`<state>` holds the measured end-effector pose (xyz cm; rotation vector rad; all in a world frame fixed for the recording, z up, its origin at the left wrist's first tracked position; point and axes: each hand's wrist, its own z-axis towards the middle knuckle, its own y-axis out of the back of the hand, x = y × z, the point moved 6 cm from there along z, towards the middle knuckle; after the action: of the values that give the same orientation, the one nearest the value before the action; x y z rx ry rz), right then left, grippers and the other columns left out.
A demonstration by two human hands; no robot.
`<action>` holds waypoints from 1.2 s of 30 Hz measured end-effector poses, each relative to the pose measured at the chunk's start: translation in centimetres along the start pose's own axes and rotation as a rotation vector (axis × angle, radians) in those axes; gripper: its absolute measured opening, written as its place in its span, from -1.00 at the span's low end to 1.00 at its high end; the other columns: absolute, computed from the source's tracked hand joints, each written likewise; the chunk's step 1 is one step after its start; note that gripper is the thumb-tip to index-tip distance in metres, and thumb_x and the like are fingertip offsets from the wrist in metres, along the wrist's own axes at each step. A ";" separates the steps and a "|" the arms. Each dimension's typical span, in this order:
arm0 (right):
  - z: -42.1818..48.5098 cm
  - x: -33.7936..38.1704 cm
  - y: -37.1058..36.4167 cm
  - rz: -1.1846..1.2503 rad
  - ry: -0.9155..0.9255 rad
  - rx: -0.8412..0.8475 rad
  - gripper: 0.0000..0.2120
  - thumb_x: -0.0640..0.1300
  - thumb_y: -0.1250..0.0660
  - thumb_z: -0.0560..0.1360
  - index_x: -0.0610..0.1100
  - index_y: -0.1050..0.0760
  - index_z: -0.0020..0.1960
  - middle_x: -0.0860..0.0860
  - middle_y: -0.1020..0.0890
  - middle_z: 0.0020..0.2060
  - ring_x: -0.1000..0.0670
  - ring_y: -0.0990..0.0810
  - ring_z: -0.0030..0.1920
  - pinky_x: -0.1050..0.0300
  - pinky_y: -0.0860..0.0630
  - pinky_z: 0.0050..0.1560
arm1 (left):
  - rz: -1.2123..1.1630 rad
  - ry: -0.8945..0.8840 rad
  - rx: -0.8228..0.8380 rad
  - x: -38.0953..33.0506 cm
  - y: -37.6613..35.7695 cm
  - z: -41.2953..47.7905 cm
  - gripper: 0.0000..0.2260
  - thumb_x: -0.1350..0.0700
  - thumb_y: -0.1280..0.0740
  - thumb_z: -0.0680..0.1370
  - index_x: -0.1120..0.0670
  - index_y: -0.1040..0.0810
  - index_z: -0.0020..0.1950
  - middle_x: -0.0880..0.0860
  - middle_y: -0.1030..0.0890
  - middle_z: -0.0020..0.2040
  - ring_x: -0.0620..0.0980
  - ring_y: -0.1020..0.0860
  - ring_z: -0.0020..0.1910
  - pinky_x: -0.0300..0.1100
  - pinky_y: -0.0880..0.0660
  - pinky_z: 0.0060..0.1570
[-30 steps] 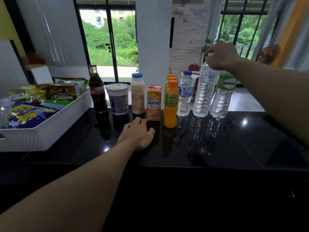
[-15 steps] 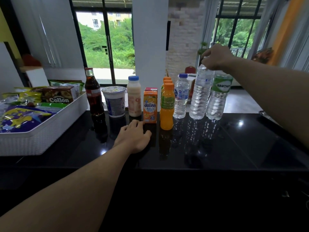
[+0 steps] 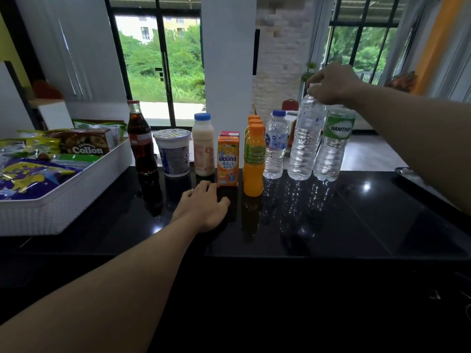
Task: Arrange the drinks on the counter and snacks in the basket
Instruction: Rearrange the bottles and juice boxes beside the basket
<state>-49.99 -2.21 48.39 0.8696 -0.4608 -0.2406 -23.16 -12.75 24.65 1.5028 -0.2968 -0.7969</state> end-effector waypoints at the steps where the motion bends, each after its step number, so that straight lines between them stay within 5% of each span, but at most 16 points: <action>1: 0.0 0.0 0.1 0.000 0.002 0.004 -0.70 -0.23 -0.36 0.56 -0.18 -0.60 0.28 -0.18 -0.56 0.34 -0.19 -0.57 0.25 0.06 -0.47 0.26 | -0.001 0.000 -0.001 0.0 0.0 -0.1 -0.44 -0.19 -0.04 0.64 -0.01 -0.14 0.61 0.02 -0.18 0.58 0.05 -0.18 0.54 -0.01 -0.05 0.49; 9: 0.0 -0.1 0.2 0.024 -0.019 0.019 -0.72 -0.22 -0.34 0.55 -0.20 -0.63 0.24 -0.16 -0.64 0.22 -0.03 -0.57 -0.15 0.15 -0.47 -0.02 | -0.005 0.002 0.003 -0.1 0.2 -0.1 -0.44 -0.19 -0.04 0.63 -0.02 -0.15 0.60 0.03 -0.18 0.58 0.04 -0.18 0.54 -0.01 -0.04 0.50; 20: -0.2 -0.9 0.1 0.094 -0.019 0.063 -0.71 -0.26 -0.34 0.56 -0.20 -0.60 0.27 -0.22 -0.56 0.33 -0.21 -0.55 0.29 -0.04 -0.49 0.31 | 0.001 0.001 0.003 0.0 0.0 0.0 -0.43 -0.20 -0.03 0.63 -0.02 -0.15 0.60 0.03 -0.18 0.58 0.05 -0.18 0.55 0.00 -0.04 0.50; 26: -0.6 -0.8 -0.6 0.107 0.000 0.083 -0.63 -0.27 -0.31 0.56 -0.18 -0.52 0.37 -0.22 -0.52 0.36 -0.20 -0.57 0.24 0.17 -0.44 0.07 | 0.009 -0.002 0.004 -0.1 0.1 -0.2 -0.43 -0.20 -0.02 0.64 0.00 -0.15 0.61 0.03 -0.17 0.59 0.05 -0.17 0.55 -0.01 -0.02 0.51; 28: -0.5 -0.9 -0.8 0.092 0.003 0.079 -0.60 -0.27 -0.32 0.56 -0.20 -0.49 0.40 -0.21 -0.52 0.38 -0.20 -0.53 0.30 0.15 -0.42 0.14 | 0.008 -0.002 0.008 -0.1 0.1 -0.2 -0.43 -0.19 -0.03 0.64 0.00 -0.15 0.61 0.03 -0.17 0.59 0.05 -0.17 0.55 0.00 -0.02 0.51; 32: -0.1 -0.7 -1.1 0.001 0.040 0.052 -0.55 -0.19 -0.36 0.56 -0.21 -0.45 0.43 -0.21 -0.47 0.42 -0.25 -0.41 0.43 -0.09 -0.33 0.44 | 0.007 -0.009 0.004 -0.2 0.1 -0.2 -0.43 -0.20 -0.02 0.63 0.00 -0.15 0.61 0.03 -0.17 0.58 0.04 -0.17 0.55 -0.01 -0.03 0.50; 36: 0.5 0.7 -1.5 -0.207 0.212 -0.019 -0.56 -0.07 -0.35 0.55 -0.12 -0.48 0.41 -0.19 -0.56 0.33 -0.23 -0.44 0.39 -0.22 -0.25 0.47 | 0.008 -0.006 0.003 -0.1 0.1 -0.1 -0.43 -0.20 -0.02 0.63 -0.01 -0.15 0.61 0.03 -0.17 0.58 0.03 -0.17 0.55 0.00 -0.03 0.50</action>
<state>-49.61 -3.74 47.69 0.9137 -0.1707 -0.3377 -23.14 -12.64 24.71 1.5016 -0.3091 -0.7949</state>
